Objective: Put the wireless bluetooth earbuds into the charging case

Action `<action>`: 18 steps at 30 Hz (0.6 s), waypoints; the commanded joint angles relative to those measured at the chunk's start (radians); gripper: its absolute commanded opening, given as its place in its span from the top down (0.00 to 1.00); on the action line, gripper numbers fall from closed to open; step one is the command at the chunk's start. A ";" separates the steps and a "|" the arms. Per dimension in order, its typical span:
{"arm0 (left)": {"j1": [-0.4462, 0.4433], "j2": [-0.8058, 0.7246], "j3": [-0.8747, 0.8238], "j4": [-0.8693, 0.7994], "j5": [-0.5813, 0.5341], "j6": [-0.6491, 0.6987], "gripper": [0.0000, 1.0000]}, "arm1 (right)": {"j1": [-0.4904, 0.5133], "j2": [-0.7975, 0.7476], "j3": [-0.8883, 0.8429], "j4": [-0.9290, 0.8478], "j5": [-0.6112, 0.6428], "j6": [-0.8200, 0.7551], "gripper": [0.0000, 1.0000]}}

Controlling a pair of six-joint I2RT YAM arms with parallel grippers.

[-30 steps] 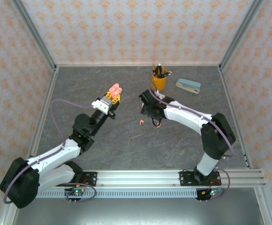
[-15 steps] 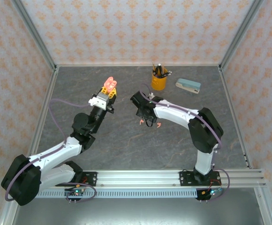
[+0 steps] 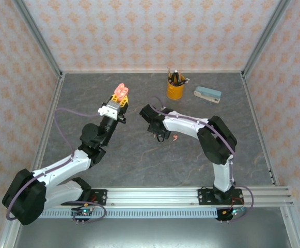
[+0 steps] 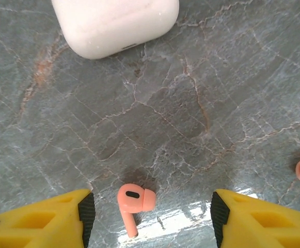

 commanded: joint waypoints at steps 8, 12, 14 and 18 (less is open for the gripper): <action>-0.002 -0.020 0.018 0.067 -0.025 0.021 1.00 | 0.014 0.052 0.033 0.014 -0.021 0.033 0.43; -0.003 -0.023 0.009 0.070 -0.030 0.018 1.00 | 0.015 0.063 0.038 0.019 -0.018 0.032 0.46; -0.003 -0.026 0.006 0.069 -0.030 0.018 1.00 | 0.014 0.072 0.046 0.018 -0.017 0.030 0.47; -0.003 -0.036 -0.001 0.064 -0.034 0.021 1.00 | 0.015 0.087 0.060 0.012 -0.020 0.027 0.49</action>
